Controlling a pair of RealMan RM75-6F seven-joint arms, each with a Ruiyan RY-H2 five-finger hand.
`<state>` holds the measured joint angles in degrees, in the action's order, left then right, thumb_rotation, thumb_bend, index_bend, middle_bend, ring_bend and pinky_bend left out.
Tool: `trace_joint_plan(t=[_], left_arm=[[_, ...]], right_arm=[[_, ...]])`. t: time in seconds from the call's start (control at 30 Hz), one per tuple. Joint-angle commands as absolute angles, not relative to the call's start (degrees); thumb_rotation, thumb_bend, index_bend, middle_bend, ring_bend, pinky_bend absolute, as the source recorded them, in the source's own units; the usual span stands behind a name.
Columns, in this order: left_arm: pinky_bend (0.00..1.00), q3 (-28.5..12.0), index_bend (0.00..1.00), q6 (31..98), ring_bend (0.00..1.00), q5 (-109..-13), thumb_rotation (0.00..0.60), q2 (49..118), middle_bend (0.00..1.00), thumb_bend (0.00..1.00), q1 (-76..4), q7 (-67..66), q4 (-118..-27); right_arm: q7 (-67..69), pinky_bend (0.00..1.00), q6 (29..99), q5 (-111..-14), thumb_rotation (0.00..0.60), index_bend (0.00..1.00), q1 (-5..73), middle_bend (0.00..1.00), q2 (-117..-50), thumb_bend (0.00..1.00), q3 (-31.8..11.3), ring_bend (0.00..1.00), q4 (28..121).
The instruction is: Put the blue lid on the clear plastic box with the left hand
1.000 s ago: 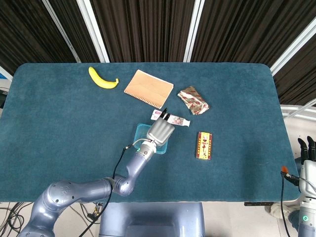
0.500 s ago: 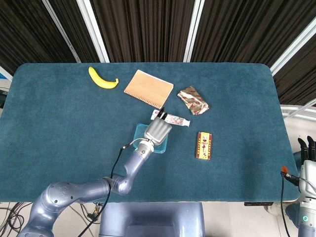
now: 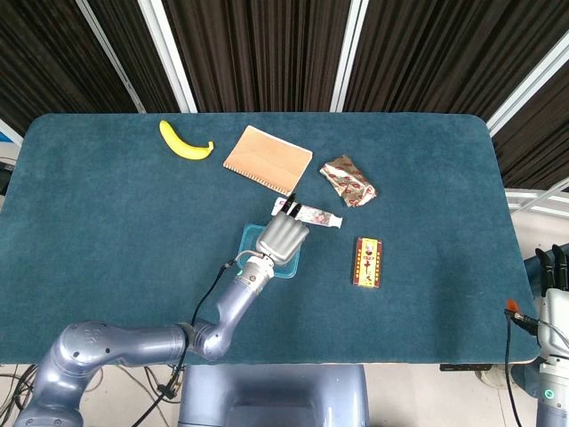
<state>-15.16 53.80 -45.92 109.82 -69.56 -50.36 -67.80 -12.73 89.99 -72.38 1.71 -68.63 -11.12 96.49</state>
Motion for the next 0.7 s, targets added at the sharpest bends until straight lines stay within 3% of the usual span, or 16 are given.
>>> trace_joint_plan(t=[0.03,0.4,0.7], left_arm=[[0.03,-15.29,0.68,55.96,0.14,-46.06,0.6,106.67,0.53,0.49,-68.27,-51.49,-72.34],[0.03,-12.39,0.68,55.68,0.14,-45.98,0.6,102.61,0.53,0.49,-66.66,-52.29,-80.52],[0.03,-10.1,0.68,55.24,0.14,-46.5,0.6,103.18,0.54,0.49,-66.42,-52.32,-81.8]], right_arm=[[-12.73,0.0,90.12,-72.46,0.6,0.12,1.68,0.03,-68.64,0.3,-11.14,0.01,96.47],[-12.93,0.0,90.43,-72.82,0.6,0.12,1.64,0.03,-68.87,0.3,-11.05,0.01,96.28],[-12.84,0.0,90.42,-72.97,0.6,0.12,1.63,0.03,-68.81,0.3,-11.03,0.01,96.28]])
